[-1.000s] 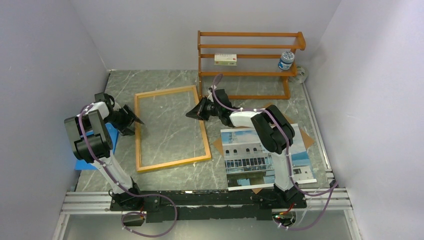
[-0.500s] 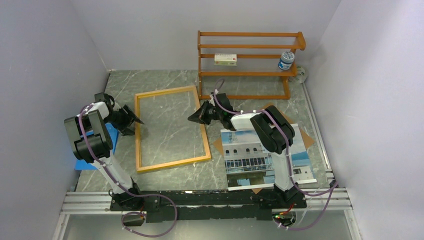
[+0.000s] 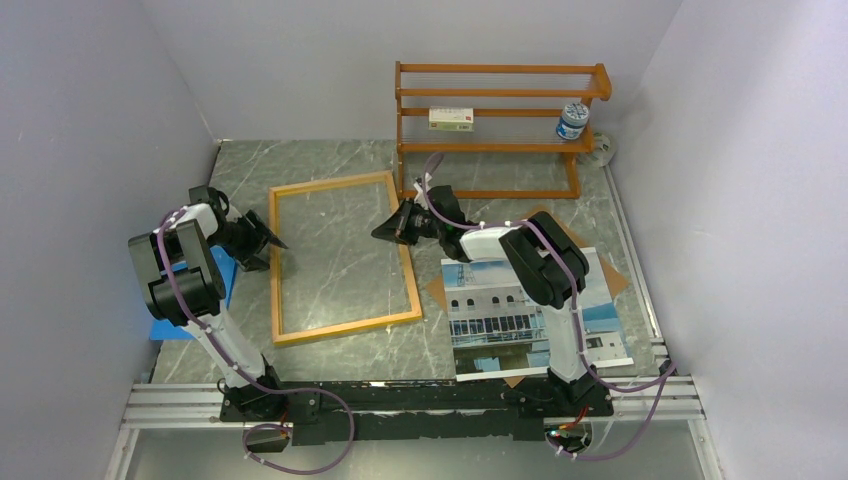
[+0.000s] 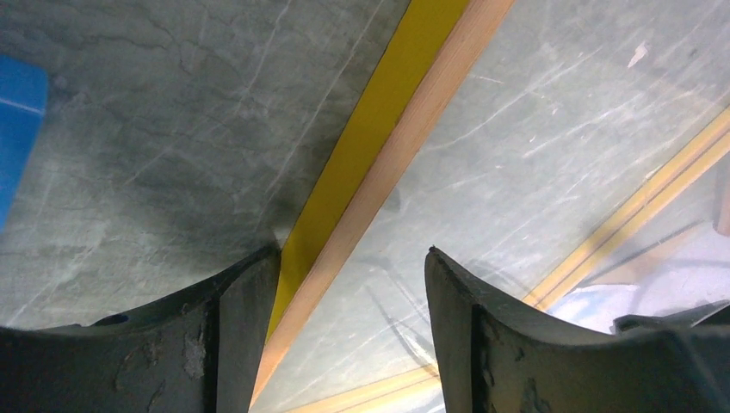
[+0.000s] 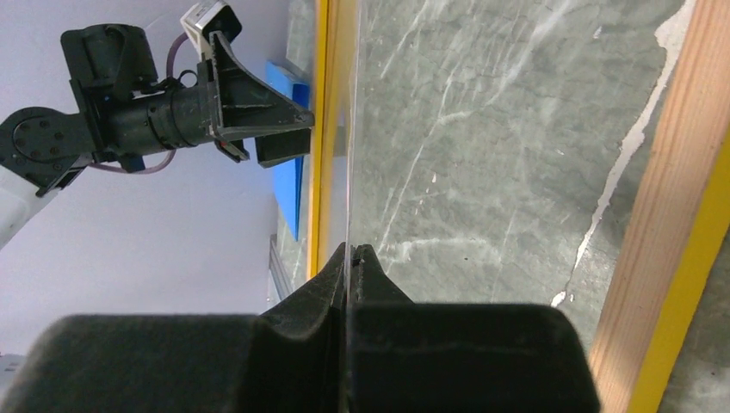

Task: Put the photo into the frame
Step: Place the photo frame item in the photo frame.

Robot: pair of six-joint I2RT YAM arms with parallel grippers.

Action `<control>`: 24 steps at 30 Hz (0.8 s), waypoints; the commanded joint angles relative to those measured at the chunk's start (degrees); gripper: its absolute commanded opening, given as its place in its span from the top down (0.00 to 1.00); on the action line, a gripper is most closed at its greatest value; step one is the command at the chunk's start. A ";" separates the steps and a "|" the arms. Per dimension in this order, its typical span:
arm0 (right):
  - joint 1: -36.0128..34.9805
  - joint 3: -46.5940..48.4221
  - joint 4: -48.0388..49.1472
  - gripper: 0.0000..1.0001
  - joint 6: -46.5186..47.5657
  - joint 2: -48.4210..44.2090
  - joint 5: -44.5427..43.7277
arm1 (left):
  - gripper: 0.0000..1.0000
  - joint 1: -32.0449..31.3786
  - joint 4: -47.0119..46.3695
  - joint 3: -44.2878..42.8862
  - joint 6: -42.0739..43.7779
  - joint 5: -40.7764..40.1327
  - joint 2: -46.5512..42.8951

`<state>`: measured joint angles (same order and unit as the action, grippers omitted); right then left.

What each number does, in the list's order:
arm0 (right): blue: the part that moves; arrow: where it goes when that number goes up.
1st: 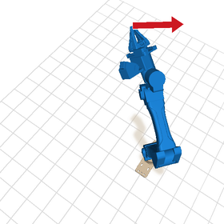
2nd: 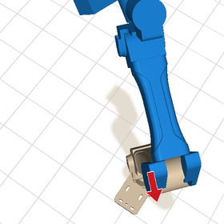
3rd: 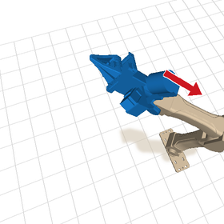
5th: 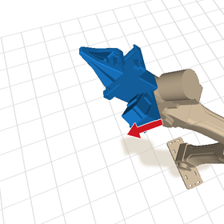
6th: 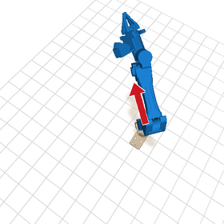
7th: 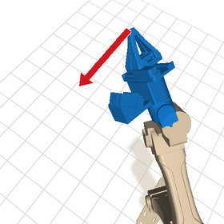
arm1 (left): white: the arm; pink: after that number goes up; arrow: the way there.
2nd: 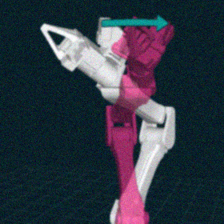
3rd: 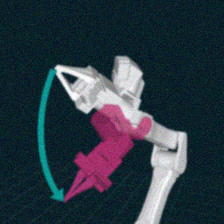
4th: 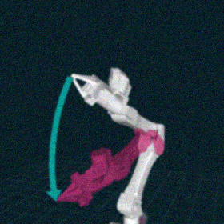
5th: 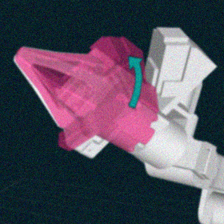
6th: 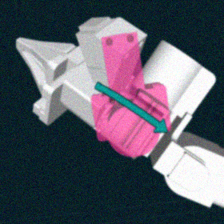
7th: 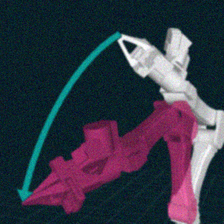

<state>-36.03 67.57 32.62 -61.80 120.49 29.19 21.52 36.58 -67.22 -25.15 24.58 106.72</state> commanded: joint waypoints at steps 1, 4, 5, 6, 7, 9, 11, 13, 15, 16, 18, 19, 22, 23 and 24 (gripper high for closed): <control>-1.39 2.31 4.83 1.00 1.86 -0.10 3.26 | 0.31 -0.34 -0.47 0.45 0.27 -1.29 1.94; -1.50 3.47 3.93 1.00 2.03 0.86 3.50 | 0.32 -0.36 -0.45 0.48 0.27 -1.29 1.94; -1.54 4.11 3.16 1.00 2.11 1.40 3.55 | 0.33 -0.34 -0.41 0.40 0.23 -1.29 1.96; -1.51 4.63 2.69 1.00 2.13 1.82 3.59 | 0.34 -0.34 -0.37 0.32 0.22 -1.35 1.97; -1.51 5.01 2.43 1.00 2.13 2.24 3.59 | 0.35 -0.36 -0.30 0.29 0.19 -1.34 2.01; -1.50 5.59 1.40 1.00 2.16 2.78 3.52 | 0.36 -0.35 -0.24 0.20 0.27 -1.44 2.09; -1.51 6.04 0.26 1.00 2.48 3.07 3.44 | 0.38 -0.34 0.05 0.04 0.36 -1.68 2.10; -1.51 6.38 -0.71 1.00 2.73 3.31 3.21 | 0.39 -0.37 0.14 -0.01 0.36 -1.79 2.18; -1.50 6.98 -2.17 1.00 3.29 3.60 3.02 | 0.39 -0.36 0.40 -0.21 0.40 -2.00 2.34; -1.50 7.52 -3.18 1.00 3.75 3.61 2.80 | 0.40 -0.41 0.56 -0.33 0.49 -2.26 2.35; -1.56 8.01 -4.84 1.00 5.08 3.56 2.48 | 0.40 -0.39 0.89 -0.45 0.65 -2.69 2.51; -1.52 8.02 -5.05 1.00 5.88 3.39 2.29 | 0.40 -0.34 0.98 -0.53 0.63 -2.92 2.57; -1.53 8.48 -5.73 1.00 8.74 3.27 2.85 | 0.41 -0.34 1.21 -0.75 0.71 -3.06 2.79; -1.50 8.16 -5.07 1.00 9.59 2.92 3.18 | 0.41 -0.35 1.21 -0.74 0.80 -3.06 2.86; -1.51 7.58 -2.98 1.00 10.26 2.65 3.88 | 0.41 -0.38 1.20 -0.86 0.80 -3.06 2.97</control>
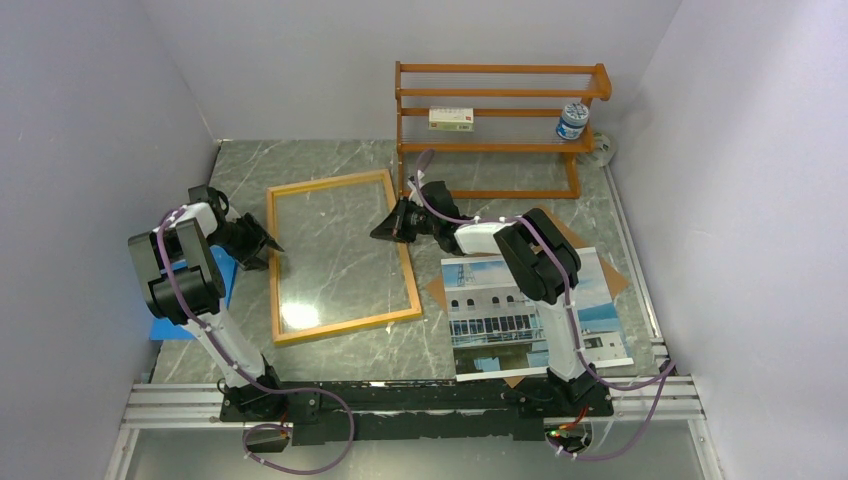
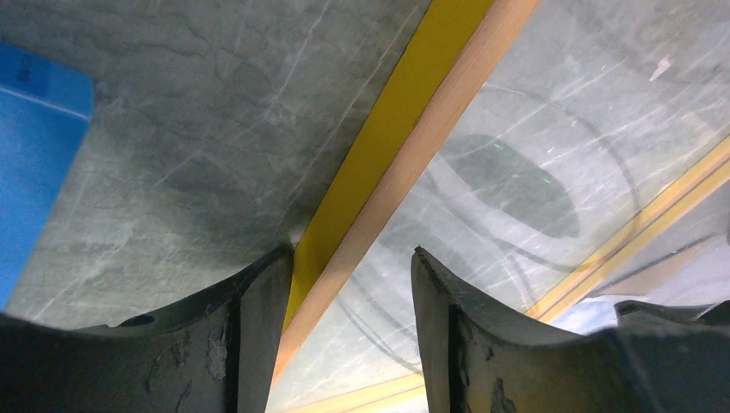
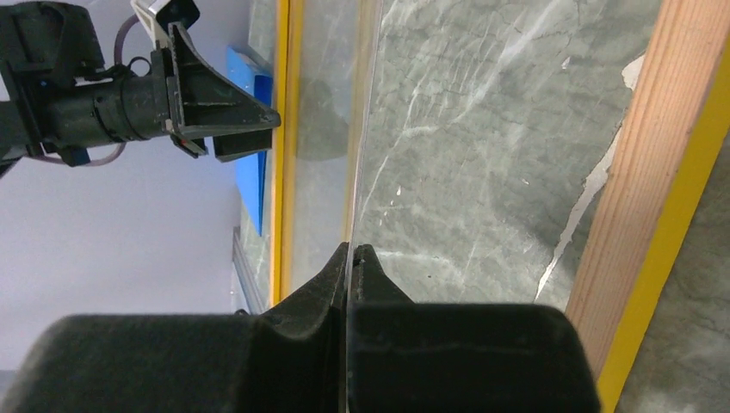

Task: Put the photo into the frame
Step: Place the photo frame item in the photo frame.

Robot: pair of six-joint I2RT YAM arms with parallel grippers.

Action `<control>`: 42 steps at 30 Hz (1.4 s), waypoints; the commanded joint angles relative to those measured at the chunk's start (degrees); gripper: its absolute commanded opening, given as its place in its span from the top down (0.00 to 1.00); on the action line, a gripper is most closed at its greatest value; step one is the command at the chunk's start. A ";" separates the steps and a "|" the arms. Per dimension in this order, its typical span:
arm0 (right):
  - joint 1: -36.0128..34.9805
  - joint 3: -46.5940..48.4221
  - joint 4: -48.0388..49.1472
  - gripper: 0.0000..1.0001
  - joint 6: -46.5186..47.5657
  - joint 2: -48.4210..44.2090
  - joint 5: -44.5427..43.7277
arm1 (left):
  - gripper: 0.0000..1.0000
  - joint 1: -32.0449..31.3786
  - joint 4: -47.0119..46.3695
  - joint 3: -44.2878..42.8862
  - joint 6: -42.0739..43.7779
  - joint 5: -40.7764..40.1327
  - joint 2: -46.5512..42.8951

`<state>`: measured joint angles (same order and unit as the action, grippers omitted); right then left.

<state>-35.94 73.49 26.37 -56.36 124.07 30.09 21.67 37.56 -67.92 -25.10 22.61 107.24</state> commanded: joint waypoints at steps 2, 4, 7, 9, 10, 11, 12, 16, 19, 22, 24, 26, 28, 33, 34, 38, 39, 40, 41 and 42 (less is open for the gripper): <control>-1.66 0.34 6.94 1.00 4.97 -1.39 4.74 | 0.41 -0.50 0.31 -0.34 0.76 -1.10 2.47; -1.59 -0.62 10.10 1.00 5.00 -1.99 5.83 | 0.40 -0.54 0.39 -0.45 0.82 -1.14 2.53; -1.68 -1.62 13.14 1.00 4.72 -2.62 6.97 | 0.40 -0.54 0.41 -0.54 0.80 -1.17 2.62; -1.74 -1.82 13.77 1.00 4.86 -2.71 7.23 | 0.40 -0.53 0.41 -0.54 0.91 -1.17 2.62; -1.72 -1.91 14.35 1.00 4.73 -2.58 7.55 | 0.41 -0.56 0.41 -0.66 0.93 -1.24 2.69; -1.69 -1.64 14.14 1.00 4.62 -2.39 7.42 | 0.41 -0.55 0.48 -0.68 0.92 -1.25 2.71; -1.70 -1.21 13.47 1.00 4.64 -1.85 7.47 | 0.42 -0.50 0.54 -0.77 1.00 -1.38 2.83; -1.59 0.65 11.39 1.00 5.37 -0.78 6.96 | 0.44 -0.55 1.18 -1.14 1.23 -2.04 3.12; -1.59 2.30 7.58 1.00 7.44 -0.47 5.82 | 0.44 -0.51 1.24 -1.08 1.28 -2.13 3.24; -1.51 3.21 4.92 1.00 7.75 -0.02 4.64 | 0.44 -0.57 1.24 -1.07 1.28 -2.17 3.37; -1.50 3.77 3.50 1.00 7.82 0.48 4.17 | 0.44 -0.50 1.34 -1.27 1.41 -2.13 3.54; -1.54 4.42 1.34 0.99 8.39 0.75 3.20 | 0.44 -0.49 1.35 -1.40 1.50 -1.89 3.74; -1.35 4.99 -0.45 0.95 8.92 0.97 2.46 | 0.44 -0.51 1.30 -1.49 1.55 -1.83 3.86; -0.89 6.34 -4.25 0.90 10.21 1.16 1.24 | 0.48 -0.55 1.43 -1.43 1.59 -2.16 3.90; -0.81 6.58 -4.69 0.90 10.41 1.24 1.21 | 0.49 -0.52 1.45 -1.43 1.70 -2.32 3.86; -0.71 7.87 -6.37 0.98 11.06 1.74 1.59 | 0.54 -0.49 2.06 -1.79 2.04 -3.52 4.03; -0.56 8.22 -6.80 1.00 11.21 1.90 1.75 | 0.55 -0.49 2.28 -1.90 2.29 -3.92 4.03; -0.43 8.58 -7.26 1.00 11.38 2.02 1.95 | 0.57 -0.51 2.52 -2.06 2.60 -4.42 4.03; -0.32 8.86 -7.49 1.00 11.55 2.13 1.98 | 0.59 -0.55 2.81 -2.20 2.95 -5.07 4.00; -0.32 9.05 -7.63 1.00 11.50 2.28 2.10 | 0.61 -0.53 3.09 -2.30 3.36 -5.65 3.95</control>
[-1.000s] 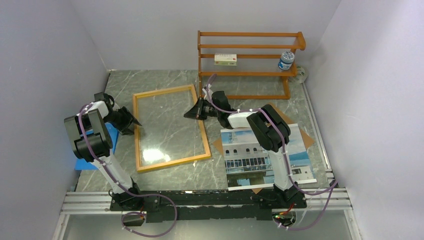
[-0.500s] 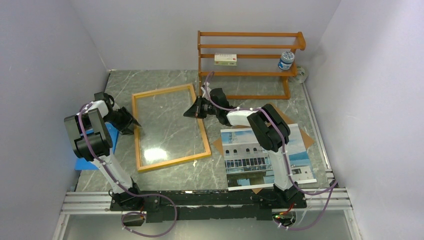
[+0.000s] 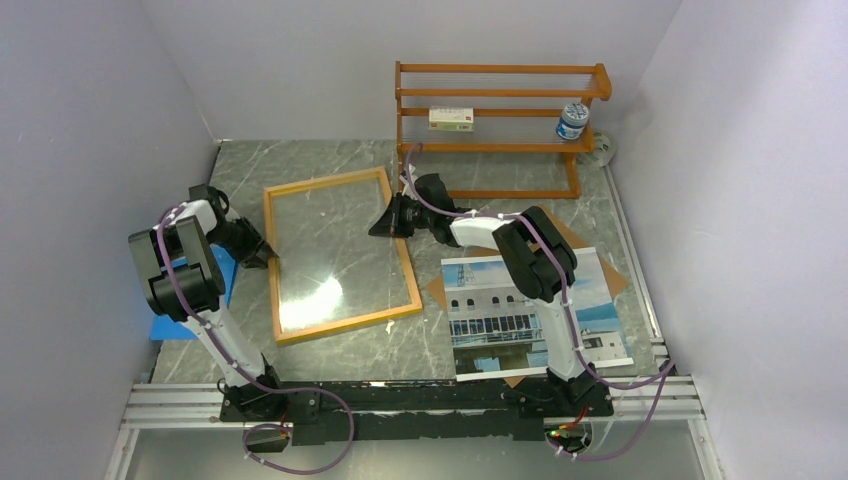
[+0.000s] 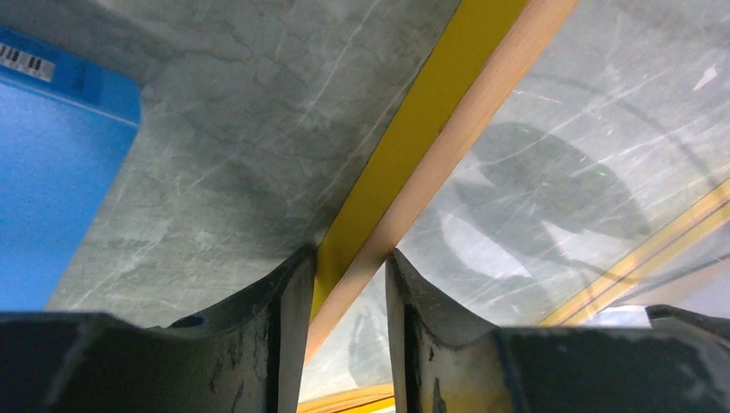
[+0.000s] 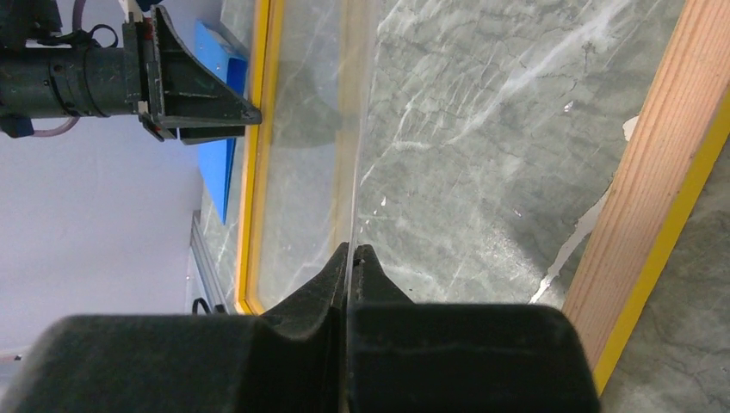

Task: Put the photo into the frame
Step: Place the photo frame item in the photo frame.

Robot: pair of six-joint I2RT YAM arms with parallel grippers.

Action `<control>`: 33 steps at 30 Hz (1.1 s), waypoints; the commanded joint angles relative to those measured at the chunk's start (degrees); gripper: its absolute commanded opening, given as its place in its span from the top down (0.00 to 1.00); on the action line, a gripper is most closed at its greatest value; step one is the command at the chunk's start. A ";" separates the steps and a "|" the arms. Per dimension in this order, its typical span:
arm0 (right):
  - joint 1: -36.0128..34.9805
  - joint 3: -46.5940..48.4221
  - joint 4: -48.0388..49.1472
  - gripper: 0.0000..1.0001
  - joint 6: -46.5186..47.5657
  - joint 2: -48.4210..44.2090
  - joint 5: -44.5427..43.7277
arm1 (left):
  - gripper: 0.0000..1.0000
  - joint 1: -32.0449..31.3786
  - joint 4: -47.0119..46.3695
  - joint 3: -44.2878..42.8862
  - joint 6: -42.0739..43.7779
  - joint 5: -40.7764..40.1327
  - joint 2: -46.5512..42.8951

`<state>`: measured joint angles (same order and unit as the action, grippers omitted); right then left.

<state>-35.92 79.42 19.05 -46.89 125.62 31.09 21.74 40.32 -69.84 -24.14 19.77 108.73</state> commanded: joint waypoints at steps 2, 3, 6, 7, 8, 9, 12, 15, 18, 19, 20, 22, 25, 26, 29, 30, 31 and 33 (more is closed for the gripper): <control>-0.19 3.46 -0.26 1.00 1.69 1.01 1.75 | 0.64 -0.62 0.97 -0.62 3.29 -4.17 2.45; -0.12 3.54 -0.09 1.00 1.50 1.09 2.04 | 0.64 -0.56 1.18 -0.72 3.65 -4.44 2.44; -0.12 3.85 0.12 1.00 1.37 1.42 2.65 | 0.65 -0.59 1.34 -0.93 4.10 -4.31 2.45; -0.07 4.07 -0.23 1.00 1.62 1.46 2.65 | 0.65 -0.59 1.34 -0.97 4.12 -4.24 2.45; -0.03 4.37 -0.80 1.00 2.22 1.47 2.58 | 0.65 -0.57 1.42 -1.00 4.18 -4.17 2.53; -0.03 4.73 -1.28 1.00 2.77 1.40 2.65 | 0.65 -0.61 1.43 -1.00 4.30 -4.11 2.54; -0.07 5.76 -2.63 1.00 4.50 1.44 2.66 | 0.66 -0.58 1.47 -1.05 4.54 -3.87 2.63; -0.03 6.58 -3.62 1.00 5.56 1.80 2.79 | 0.66 -0.60 1.60 -1.01 4.69 -3.82 2.67; -0.10 6.67 -4.25 1.00 6.05 1.88 2.51 | 0.66 -0.61 1.59 -0.97 4.72 -3.84 2.63; -0.03 6.71 -4.40 1.00 6.03 1.97 2.49 | 0.66 -0.58 1.61 -1.04 4.68 -3.76 2.70; -0.05 6.72 -4.52 1.00 6.04 2.01 2.44 | 0.66 -0.56 1.61 -0.99 4.67 -3.63 2.76; -0.04 7.05 -5.53 0.97 6.18 2.16 1.83 | 0.66 -0.58 1.57 -1.01 4.62 -3.58 2.81; 0.02 7.50 -7.61 0.81 6.46 1.64 0.43 | 0.66 -0.57 1.61 -1.01 4.63 -3.79 2.81; 0.06 7.54 -8.29 0.74 6.53 1.30 -0.15 | 0.66 -0.56 1.61 -1.06 4.55 -3.80 2.81; 0.25 8.53 -11.17 0.60 6.66 0.28 -1.36 | 0.65 -0.57 1.68 -1.08 4.49 -3.81 2.76; 0.38 8.71 -11.87 0.56 6.51 -0.16 -1.82 | 0.65 -0.56 1.69 -1.08 4.47 -3.77 2.65; 0.55 8.92 -12.76 0.52 6.57 -0.73 -2.34 | 0.64 -0.57 1.73 -1.16 4.43 -3.73 2.59; 0.99 9.71 -14.99 0.48 6.99 -1.64 -3.43 | 0.64 -0.60 1.76 -1.20 4.45 -3.50 2.50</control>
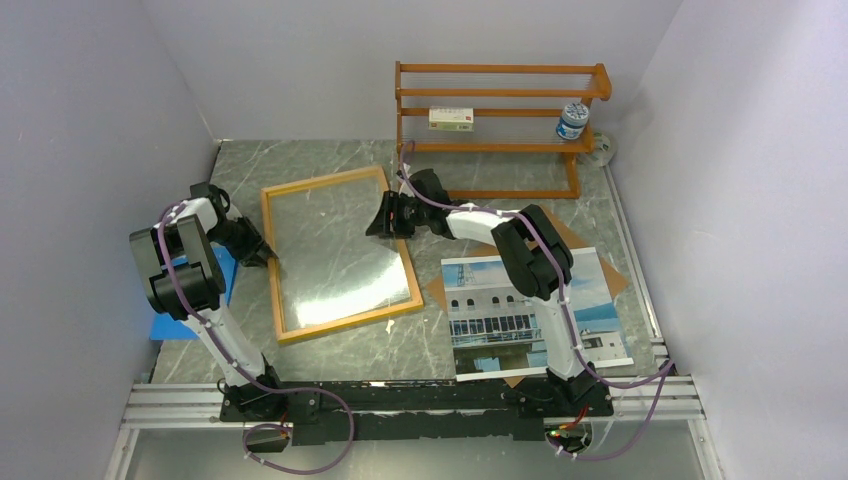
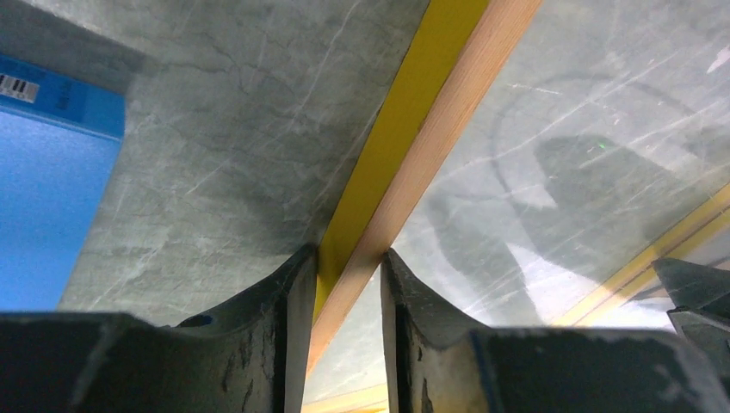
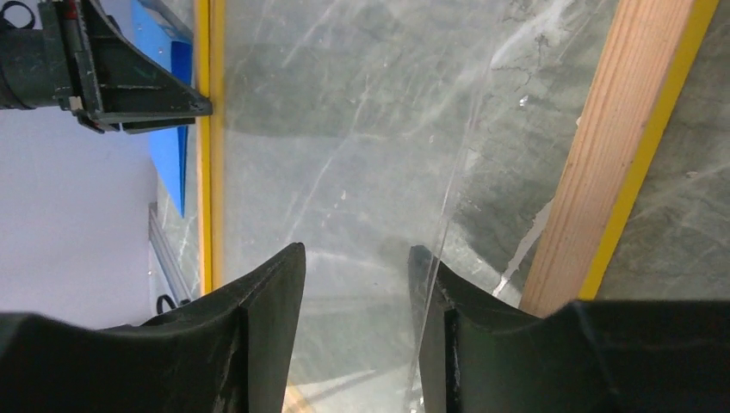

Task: Put the photo into the frame
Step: Place the photo frame item in the photo frame.

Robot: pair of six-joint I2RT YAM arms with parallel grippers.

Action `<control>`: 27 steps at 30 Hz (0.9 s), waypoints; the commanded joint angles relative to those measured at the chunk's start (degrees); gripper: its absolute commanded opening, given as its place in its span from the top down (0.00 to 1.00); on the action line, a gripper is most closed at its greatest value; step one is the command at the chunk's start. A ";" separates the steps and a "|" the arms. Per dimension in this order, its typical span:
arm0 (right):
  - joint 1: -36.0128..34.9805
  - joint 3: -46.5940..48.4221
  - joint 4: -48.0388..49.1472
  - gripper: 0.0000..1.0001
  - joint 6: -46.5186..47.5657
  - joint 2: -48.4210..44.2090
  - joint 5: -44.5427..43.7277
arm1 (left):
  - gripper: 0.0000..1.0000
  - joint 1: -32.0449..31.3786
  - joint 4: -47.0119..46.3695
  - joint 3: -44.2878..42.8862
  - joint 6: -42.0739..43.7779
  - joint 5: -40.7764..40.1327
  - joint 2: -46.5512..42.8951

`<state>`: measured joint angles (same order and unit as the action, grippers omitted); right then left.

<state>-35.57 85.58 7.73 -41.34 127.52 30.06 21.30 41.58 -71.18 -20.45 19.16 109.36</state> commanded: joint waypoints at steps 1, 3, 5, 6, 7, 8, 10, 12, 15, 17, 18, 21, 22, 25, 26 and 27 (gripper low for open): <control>0.86 4.06 -5.20 0.47 2.10 -3.92 -3.17 | 0.63 -0.16 0.47 0.07 0.68 -2.68 1.83; 1.16 4.70 -8.36 0.45 3.68 -4.82 -5.46 | 0.62 -0.12 0.49 0.07 0.63 -2.34 1.74; 1.58 4.79 -11.98 0.43 5.67 -6.01 -8.69 | 0.60 -0.18 0.60 -0.04 0.46 -2.03 1.58; 1.68 3.99 -12.85 0.42 6.63 -6.90 -10.09 | 0.59 -0.13 0.60 -0.06 0.49 -1.83 1.49; 1.69 3.04 -13.22 0.40 7.48 -7.91 -11.69 | 0.58 -0.16 0.68 -0.16 0.50 -1.63 1.41; 1.68 2.15 -13.35 0.39 8.34 -8.88 -13.63 | 0.57 -0.12 0.69 -0.11 0.50 -1.38 1.32; 1.71 1.07 -14.10 0.36 9.45 -10.13 -16.02 | 0.54 -0.17 0.69 -0.27 0.34 -0.86 1.08; 1.64 0.55 -14.73 0.35 10.41 -10.28 -17.47 | 0.48 -0.13 0.56 -0.28 0.16 -0.48 0.95; 1.33 0.06 -15.28 0.34 11.26 -9.94 -18.65 | 0.43 -0.12 0.68 -0.39 -0.03 -0.59 0.93; 0.96 0.03 -15.99 0.34 12.06 -9.60 -19.64 | 0.40 -0.14 0.71 -0.37 -0.06 -0.76 0.88; 0.78 0.13 -16.44 0.34 12.50 -9.39 -20.07 | 0.38 -0.12 0.69 -0.29 -0.18 -0.79 0.86; 0.23 1.24 -18.70 0.33 13.43 -8.25 -21.57 | 0.33 -0.15 0.71 -0.36 -0.37 -1.29 0.32; 0.07 1.33 -19.06 0.34 13.54 -8.13 -21.85 | 0.31 -0.20 0.85 -0.46 -0.46 -1.69 0.00; -0.02 0.87 -19.52 0.34 13.42 -9.33 -22.51 | 0.26 -0.14 1.58 -0.91 -0.88 -4.13 -1.63; -0.07 0.80 -19.89 0.34 13.35 -10.20 -22.70 | 0.25 -0.13 1.90 -1.09 -0.97 -4.99 -2.71; -0.03 1.00 -20.79 0.34 13.23 -11.00 -22.81 | 0.24 -0.16 2.18 -1.28 -1.22 -5.94 -3.49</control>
<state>-35.38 86.37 -11.20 -29.32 119.24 9.56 20.91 41.80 -71.92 -22.09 20.38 108.88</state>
